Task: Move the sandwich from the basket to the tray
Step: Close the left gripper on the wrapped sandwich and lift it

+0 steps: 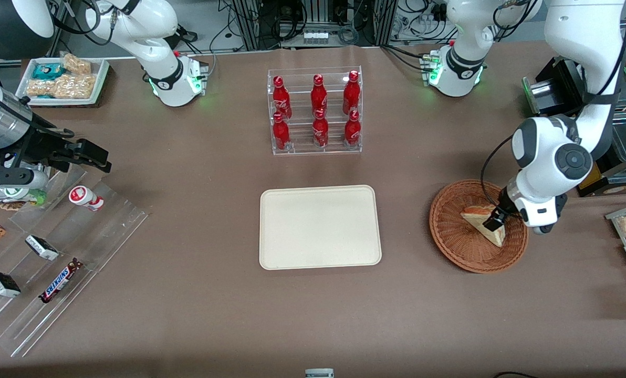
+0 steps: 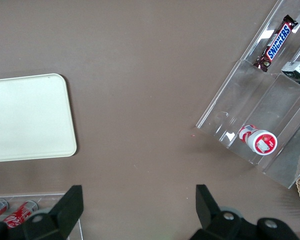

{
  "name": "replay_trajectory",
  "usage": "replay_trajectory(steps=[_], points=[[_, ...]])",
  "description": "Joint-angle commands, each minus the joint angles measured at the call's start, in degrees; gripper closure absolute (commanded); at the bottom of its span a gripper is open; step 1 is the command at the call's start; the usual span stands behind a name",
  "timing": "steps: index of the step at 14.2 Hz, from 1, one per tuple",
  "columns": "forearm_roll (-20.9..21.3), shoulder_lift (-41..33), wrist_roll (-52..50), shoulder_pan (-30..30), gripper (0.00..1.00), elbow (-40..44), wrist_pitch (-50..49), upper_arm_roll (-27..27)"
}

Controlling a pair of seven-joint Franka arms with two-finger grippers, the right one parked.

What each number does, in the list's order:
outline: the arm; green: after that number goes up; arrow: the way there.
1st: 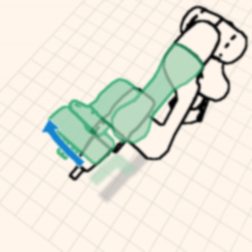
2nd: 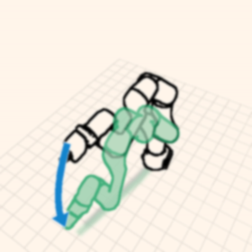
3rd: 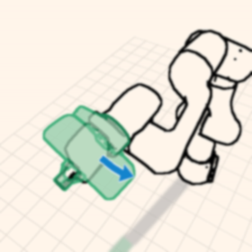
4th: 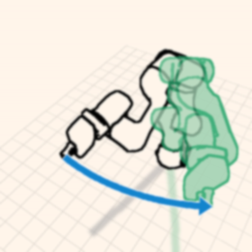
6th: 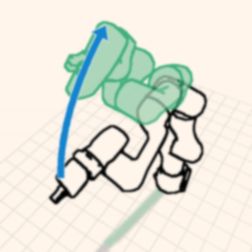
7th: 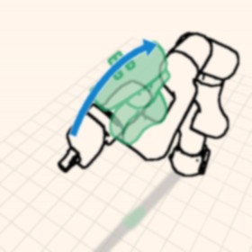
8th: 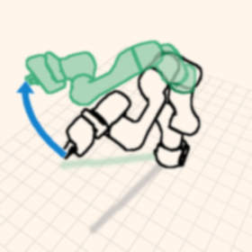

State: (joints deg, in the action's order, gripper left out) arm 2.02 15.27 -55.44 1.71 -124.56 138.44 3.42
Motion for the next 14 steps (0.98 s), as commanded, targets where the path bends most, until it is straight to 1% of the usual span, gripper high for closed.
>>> replay_trajectory(steps=[1, 2, 3, 4, 5, 6, 9, 11, 14], points=[[0.27, 1.61, -1.77, -0.57, 0.37, 0.02, 0.87, -0.16], [0.09, 1.26, -3.25, -0.57, 0.63, 0.1, 0.26, -0.16], [0.09, 0.91, -6.14, -0.66, 0.81, 0.45, -0.27, -0.16], [0.18, 0.64, -8.86, -0.75, 0.9, 1.15, -0.88, -0.08], [0.35, 0.73, -9.94, -0.83, 0.94, 2.55, -1.32, -0.08], [0.35, 0.73, -9.95, -1.62, 0.95, 4.3, -3.16, -0.16], [0.53, 1.43, -8.98, -3.99, 0.95, 13.43, -15.17, -0.08], [0.44, 2.83, -8.8, -8.02, 0.96, 18.1, -18.9, -0.08], [-0.26, 5.64, -10.03, -15.39, 0.96, 21.8, -18.73, -0.08]])
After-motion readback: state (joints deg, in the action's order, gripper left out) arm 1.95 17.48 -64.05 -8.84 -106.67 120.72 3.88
